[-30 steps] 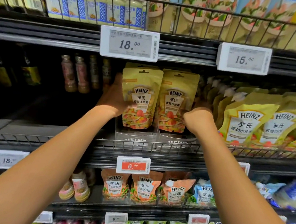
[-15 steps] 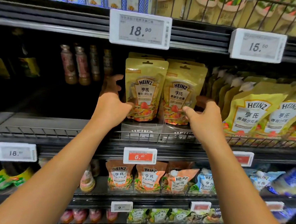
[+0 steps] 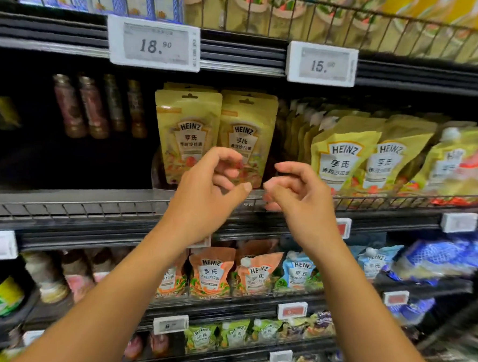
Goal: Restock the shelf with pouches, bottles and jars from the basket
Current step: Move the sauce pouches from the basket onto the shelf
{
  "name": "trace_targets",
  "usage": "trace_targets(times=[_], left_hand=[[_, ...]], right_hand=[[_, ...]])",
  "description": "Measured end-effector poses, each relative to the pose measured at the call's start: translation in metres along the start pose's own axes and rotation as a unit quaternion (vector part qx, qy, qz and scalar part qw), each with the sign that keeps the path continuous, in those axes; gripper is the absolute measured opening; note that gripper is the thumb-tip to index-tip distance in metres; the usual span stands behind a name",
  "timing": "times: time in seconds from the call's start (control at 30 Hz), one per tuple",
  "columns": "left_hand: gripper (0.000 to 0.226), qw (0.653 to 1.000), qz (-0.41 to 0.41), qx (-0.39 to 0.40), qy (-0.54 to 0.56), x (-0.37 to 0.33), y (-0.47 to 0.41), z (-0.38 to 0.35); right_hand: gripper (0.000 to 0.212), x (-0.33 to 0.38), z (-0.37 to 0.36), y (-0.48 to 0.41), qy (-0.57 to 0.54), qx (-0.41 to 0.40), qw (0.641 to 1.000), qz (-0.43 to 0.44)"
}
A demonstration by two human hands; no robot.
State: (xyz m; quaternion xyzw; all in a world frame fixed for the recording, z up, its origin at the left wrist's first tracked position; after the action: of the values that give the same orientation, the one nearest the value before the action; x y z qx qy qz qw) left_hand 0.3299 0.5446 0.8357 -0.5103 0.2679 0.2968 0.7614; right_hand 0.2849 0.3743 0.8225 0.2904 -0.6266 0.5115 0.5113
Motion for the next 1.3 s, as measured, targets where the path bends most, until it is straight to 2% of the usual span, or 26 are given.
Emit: trace_targets(times=[0.17, 0.4, 0.57, 0.83, 1.07, 1.3], left_hand=[[0.032, 0.993, 0.018, 0.072, 0.096, -0.027, 0.018, -0.073], [0.022, 0.962, 0.055, 0.196, 0.183, -0.079, 0.061, -0.212], [0.023, 0.932, 0.076, 0.274, 0.223, -0.115, 0.115, -0.317], [0.017, 0.872, 0.126, 0.393, 0.263, -0.152, 0.184, -0.438], [0.016, 0.838, 0.132, 0.463, 0.257, -0.149, 0.211, -0.520], [0.017, 0.804, 0.165, 0.525, 0.227, -0.095, 0.215, -0.612]], right_hand=[[0.020, -0.007, 0.069, 0.040, 0.026, -0.018, 0.999, -0.020], [0.017, -0.024, 0.201, 0.128, 0.052, -0.108, 0.989, -0.080], [0.025, -0.040, 0.293, 0.205, 0.068, -0.198, 0.969, -0.135], [0.019, -0.049, 0.397, 0.306, 0.081, -0.314, 0.924, -0.204], [0.016, -0.083, 0.450, 0.346, 0.092, -0.385, 0.879, -0.265], [0.016, -0.145, 0.504, 0.340, 0.082, -0.434, 0.837, -0.324]])
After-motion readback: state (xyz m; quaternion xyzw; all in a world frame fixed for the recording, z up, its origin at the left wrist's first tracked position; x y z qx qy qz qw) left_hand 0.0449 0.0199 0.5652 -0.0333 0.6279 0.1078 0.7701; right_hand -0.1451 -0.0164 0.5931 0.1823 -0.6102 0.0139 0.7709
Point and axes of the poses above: each hand's wrist, its own y-axis away from the middle knuckle, its own z-axis out of the back of the hand, x = y × z, the point moved 7 cm from there along -y, towards the middle knuckle, and after that the axes turned 7 degrees about -z, right-handed, at the moved point
